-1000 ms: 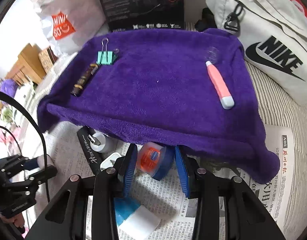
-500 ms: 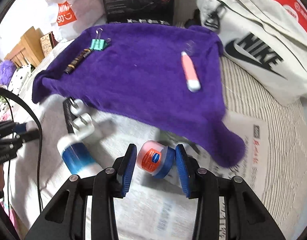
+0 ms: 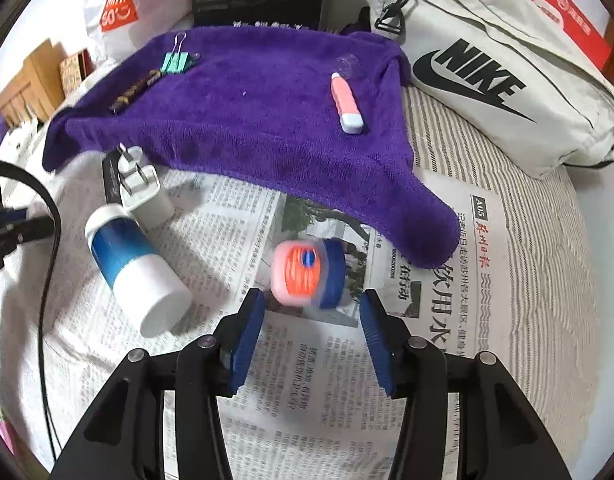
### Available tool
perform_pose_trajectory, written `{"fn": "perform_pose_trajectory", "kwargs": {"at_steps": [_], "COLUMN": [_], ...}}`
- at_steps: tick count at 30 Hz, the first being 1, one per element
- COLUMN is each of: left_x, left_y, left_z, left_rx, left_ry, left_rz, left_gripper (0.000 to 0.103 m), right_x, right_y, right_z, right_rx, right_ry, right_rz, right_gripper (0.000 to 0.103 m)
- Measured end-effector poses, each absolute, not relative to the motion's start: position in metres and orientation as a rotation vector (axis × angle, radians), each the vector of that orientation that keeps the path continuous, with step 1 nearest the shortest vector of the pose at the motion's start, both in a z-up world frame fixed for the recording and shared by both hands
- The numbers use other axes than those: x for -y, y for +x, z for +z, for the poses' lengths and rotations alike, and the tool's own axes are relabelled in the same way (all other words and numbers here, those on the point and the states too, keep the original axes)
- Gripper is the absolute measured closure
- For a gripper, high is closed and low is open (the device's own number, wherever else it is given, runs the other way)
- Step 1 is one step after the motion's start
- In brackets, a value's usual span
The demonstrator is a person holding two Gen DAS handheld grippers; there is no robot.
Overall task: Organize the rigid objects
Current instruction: 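Grasp the Vaseline lip tin with the right gripper while the left holds the white roll, then carry both items over the towel and open the right gripper to drop the tin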
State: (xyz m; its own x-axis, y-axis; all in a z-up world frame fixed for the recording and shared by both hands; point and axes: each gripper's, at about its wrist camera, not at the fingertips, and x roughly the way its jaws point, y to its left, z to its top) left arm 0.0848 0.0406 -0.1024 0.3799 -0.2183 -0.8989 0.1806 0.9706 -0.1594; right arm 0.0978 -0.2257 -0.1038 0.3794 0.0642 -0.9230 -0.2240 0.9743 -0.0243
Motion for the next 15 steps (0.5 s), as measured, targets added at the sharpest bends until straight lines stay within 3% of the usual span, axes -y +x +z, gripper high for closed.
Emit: {"fn": "perform_pose_trajectory", "kwargs": {"at_steps": [4,5,15], "left_x": [-0.040,-0.040,-0.039], "left_y": [0.084,0.084,0.083], "left_z": [-0.102,-0.102,-0.102], "left_rx": [-1.156,-1.156,-1.151], "left_ry": [-0.042,-0.043,-0.057], "left_rz": [-0.252,-0.251,-0.243], "left_gripper": [0.073,0.073,0.073], "right_x": [0.221,0.222,0.239], "right_y": [0.103,0.104,0.103], "right_z": [-0.107,-0.108,-0.108], "right_rx": [-1.137,-1.130,-1.122], "right_ry": [-0.144,-0.132,-0.041], "right_rz": [0.192,0.198,0.197], "right_gripper": [0.056,0.067,0.067]}}
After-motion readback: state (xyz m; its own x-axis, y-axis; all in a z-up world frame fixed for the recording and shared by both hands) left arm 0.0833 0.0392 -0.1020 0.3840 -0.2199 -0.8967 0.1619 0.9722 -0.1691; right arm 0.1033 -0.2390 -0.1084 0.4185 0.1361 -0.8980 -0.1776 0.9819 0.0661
